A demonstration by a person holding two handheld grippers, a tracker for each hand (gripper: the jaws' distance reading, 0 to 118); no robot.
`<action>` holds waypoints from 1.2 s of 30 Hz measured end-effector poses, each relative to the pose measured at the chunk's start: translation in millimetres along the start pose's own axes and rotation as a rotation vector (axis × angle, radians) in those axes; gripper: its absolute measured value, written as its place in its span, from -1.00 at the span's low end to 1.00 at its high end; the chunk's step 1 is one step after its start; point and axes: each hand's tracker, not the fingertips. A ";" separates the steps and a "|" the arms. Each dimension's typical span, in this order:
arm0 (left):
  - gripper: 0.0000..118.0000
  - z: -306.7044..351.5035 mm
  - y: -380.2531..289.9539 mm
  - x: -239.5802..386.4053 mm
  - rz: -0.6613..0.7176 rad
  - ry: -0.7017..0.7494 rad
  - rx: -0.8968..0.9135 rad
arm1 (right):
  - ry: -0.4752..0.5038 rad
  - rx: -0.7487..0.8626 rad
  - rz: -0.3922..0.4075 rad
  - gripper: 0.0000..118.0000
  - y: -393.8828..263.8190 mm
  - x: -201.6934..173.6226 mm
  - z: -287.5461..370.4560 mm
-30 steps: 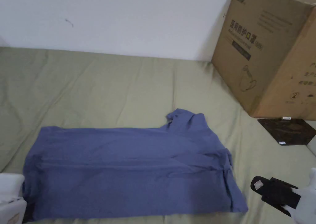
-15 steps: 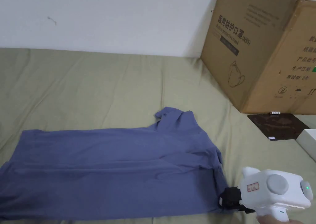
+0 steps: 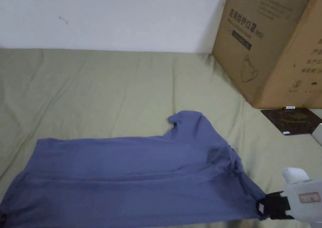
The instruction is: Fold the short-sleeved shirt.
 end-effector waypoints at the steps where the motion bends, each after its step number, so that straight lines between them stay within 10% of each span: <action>1: -0.84 3.2 -9.7 0.0 0.010 -0.015 -0.021 | 0.017 -0.022 -0.029 -0.81 -10.5 3.4 2.8; 10: -0.69 -15.4 -52.9 -25.7 0.259 -0.146 -0.082 | 0.055 -0.032 -0.200 -0.63 -56.1 24.9 -26.4; 12: 0.06 -9.1 -48.8 -31.1 0.259 -0.120 -0.062 | -0.014 -0.013 -0.154 0.41 -51.5 20.6 -21.8; 14: 1.00 -2.7 -45.7 -37.3 0.255 -0.098 -0.037 | 0.001 0.031 -0.135 0.58 -47.5 14.6 -6.1; 24: 0.88 105.4 -23.4 3.0 0.174 -0.098 0.460 | 0.176 0.699 0.003 0.35 -48.4 -86.8 111.4; 27: 0.05 127.8 -25.3 30.7 0.076 -0.016 0.767 | 0.135 0.918 0.046 -0.99 -59.1 -126.4 126.1; 29: -0.99 135.7 -25.9 48.7 0.052 0.028 0.855 | 0.073 0.970 0.038 -0.99 -63.5 -148.0 125.5; 31: -0.99 134.8 -13.0 64.1 0.045 0.073 0.859 | 0.198 0.940 0.064 -0.99 -57.0 -152.8 117.5; 36: -0.99 83.8 43.7 36.7 0.029 -0.003 0.592 | 0.161 0.864 0.110 -0.99 -31.5 -162.0 91.1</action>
